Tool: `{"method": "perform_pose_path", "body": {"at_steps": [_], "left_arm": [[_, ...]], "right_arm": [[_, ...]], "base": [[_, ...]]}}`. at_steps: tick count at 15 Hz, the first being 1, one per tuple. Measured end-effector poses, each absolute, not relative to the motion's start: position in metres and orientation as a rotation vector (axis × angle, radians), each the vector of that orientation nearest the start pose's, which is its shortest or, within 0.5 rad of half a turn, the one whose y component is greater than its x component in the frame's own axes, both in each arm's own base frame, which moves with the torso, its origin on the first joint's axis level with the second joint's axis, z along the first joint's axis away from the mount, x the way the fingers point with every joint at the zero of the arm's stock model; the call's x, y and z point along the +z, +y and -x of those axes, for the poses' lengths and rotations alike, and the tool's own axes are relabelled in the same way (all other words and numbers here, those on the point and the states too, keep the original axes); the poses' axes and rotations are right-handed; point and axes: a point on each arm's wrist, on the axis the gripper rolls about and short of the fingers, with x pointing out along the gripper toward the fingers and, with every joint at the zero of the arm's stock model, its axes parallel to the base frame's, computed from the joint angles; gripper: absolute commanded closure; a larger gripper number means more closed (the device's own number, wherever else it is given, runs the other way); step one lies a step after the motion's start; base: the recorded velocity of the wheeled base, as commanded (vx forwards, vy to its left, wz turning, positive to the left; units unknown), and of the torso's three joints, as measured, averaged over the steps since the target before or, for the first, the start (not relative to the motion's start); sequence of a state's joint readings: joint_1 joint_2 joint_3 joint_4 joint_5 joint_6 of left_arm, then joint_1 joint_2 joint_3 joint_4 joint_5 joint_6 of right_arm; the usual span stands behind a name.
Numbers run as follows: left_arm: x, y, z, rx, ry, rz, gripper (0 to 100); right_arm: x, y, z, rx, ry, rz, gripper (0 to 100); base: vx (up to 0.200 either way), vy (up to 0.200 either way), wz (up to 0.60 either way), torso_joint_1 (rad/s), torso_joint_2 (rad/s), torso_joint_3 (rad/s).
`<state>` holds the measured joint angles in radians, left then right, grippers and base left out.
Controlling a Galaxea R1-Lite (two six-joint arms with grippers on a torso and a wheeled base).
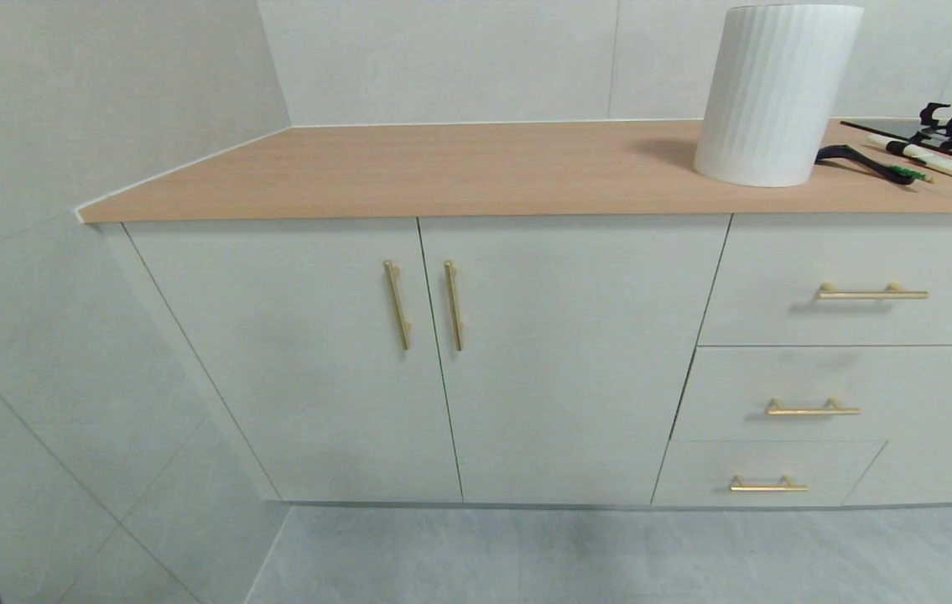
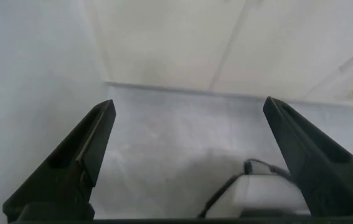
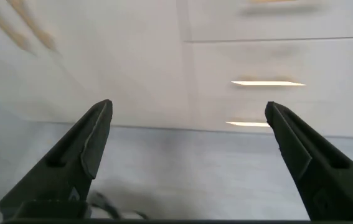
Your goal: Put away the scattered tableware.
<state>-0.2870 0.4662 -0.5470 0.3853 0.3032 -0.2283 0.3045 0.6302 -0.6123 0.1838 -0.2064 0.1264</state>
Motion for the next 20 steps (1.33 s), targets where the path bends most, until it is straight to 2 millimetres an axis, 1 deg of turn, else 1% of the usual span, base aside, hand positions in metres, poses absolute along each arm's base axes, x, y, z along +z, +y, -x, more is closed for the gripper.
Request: {"method": "perform_pose_path", "body": {"at_steps": [1,3,4,6,7,9,10,12,15,17,19,20], "left_arm": [[0.194,0.011,0.014,0.081,0.242,0.144,0],[0.191,0.014,0.037,0.137,0.159,0.137,0],[0.188,0.014,0.047,0.172,0.123,0.122,0],[0.180,0.010,0.061,0.258,0.068,0.101,0],[0.173,0.008,0.065,0.298,0.054,0.083,0],[0.157,0.007,0.066,0.410,0.057,0.068,0],[0.151,0.007,0.066,0.430,0.057,0.063,0],[0.141,0.007,0.064,0.430,0.051,0.065,0],[0.125,0.008,0.055,0.418,0.011,0.069,0],[0.112,0.008,0.044,0.417,-0.027,0.060,0],[0.097,0.009,0.034,0.417,-0.036,0.008,0],[0.092,0.008,0.030,0.406,-0.055,-0.005,0]], "right_arm": [[0.229,-0.002,-0.011,0.039,0.176,-0.052,0],[0.227,-0.013,0.025,-0.060,0.081,-0.045,0],[0.223,-0.014,0.037,-0.111,0.042,-0.042,0],[0.210,-0.013,0.050,-0.196,0.010,-0.030,0],[0.201,-0.011,0.054,-0.236,0.000,-0.030,0],[0.181,-0.007,0.059,-0.310,-0.001,-0.029,0],[0.170,-0.006,0.060,-0.353,0.002,-0.034,0],[0.158,-0.007,0.060,-0.430,0.003,-0.051,0],[0.147,-0.007,0.054,-0.461,-0.011,-0.056,0],[0.141,-0.008,0.049,-0.548,-0.050,-0.063,0],[0.134,-0.008,0.044,-0.544,-0.050,-0.059,0],[0.130,-0.008,0.041,-0.510,-0.052,-0.059,0]], "base": [[0.000,0.000,0.00,0.000,0.00,0.000],[0.000,0.000,0.00,0.000,0.00,0.000],[0.000,0.000,0.00,0.000,0.00,0.000],[0.000,0.000,0.00,0.000,0.00,0.000],[0.000,0.000,0.00,0.000,0.00,0.000],[0.000,0.000,0.00,0.000,0.00,0.000],[0.000,0.000,0.00,0.000,0.00,0.000],[0.000,0.000,0.00,0.000,0.00,0.000],[0.000,0.000,0.00,0.000,0.00,0.000],[0.000,0.000,0.00,0.000,0.00,0.000],[0.000,0.000,0.00,0.000,0.00,0.000],[0.000,0.000,0.00,0.000,0.00,0.000]]}}
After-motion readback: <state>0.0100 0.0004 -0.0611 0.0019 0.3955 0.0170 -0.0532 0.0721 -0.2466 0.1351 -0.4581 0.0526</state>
